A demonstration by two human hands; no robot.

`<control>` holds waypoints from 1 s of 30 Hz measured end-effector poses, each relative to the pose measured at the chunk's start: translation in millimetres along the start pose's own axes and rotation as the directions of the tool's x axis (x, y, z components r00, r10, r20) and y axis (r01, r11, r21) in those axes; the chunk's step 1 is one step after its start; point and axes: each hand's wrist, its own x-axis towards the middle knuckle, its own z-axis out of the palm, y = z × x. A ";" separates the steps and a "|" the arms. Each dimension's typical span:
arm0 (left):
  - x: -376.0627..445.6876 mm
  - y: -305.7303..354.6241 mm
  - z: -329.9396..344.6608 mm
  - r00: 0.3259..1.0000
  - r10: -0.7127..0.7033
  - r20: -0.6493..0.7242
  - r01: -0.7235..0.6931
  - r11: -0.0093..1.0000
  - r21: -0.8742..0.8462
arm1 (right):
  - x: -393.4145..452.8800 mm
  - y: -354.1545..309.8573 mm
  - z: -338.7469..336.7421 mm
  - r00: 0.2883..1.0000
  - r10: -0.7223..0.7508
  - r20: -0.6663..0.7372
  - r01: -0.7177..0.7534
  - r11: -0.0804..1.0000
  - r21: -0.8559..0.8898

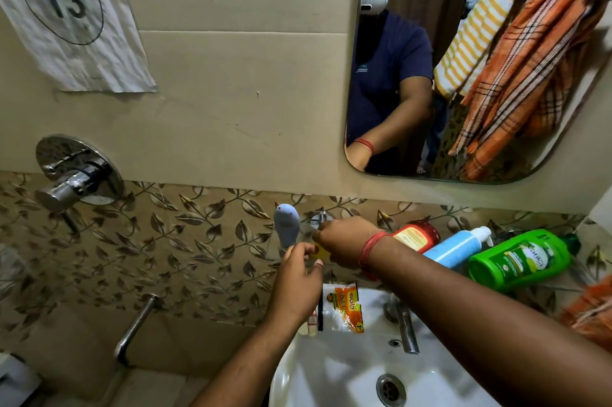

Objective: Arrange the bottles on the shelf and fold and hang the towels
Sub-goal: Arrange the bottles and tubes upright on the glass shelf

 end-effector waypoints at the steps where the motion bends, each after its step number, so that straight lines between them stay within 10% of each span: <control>1: -0.2 0.1 0.0 1.000 -0.013 -0.003 0.013 0.999 -0.030 | 0.5 2.9 1.0 1.000 0.004 -0.021 -0.004 1.000 0.021; 9: 5.6 10.9 5.0 0.997 -0.075 0.010 0.075 0.970 -0.232 | -9.7 26.6 9.4 0.966 0.139 -0.219 -0.053 0.932 0.360; 18: 21.6 34.4 16.4 0.987 -0.029 0.157 0.062 0.976 -0.208 | -21.0 38.2 14.6 0.808 0.584 -0.076 -0.115 0.282 0.953; 25: 25.0 26.4 22.1 0.994 -0.020 0.111 0.035 0.991 -0.132 | -31.7 38.1 16.2 0.820 0.572 -0.019 -0.121 0.206 0.971; 30: 29.4 24.6 23.2 0.995 -0.002 0.101 0.012 0.995 -0.097 | -33.0 36.1 15.8 0.868 0.497 -0.013 -0.192 0.359 0.914</control>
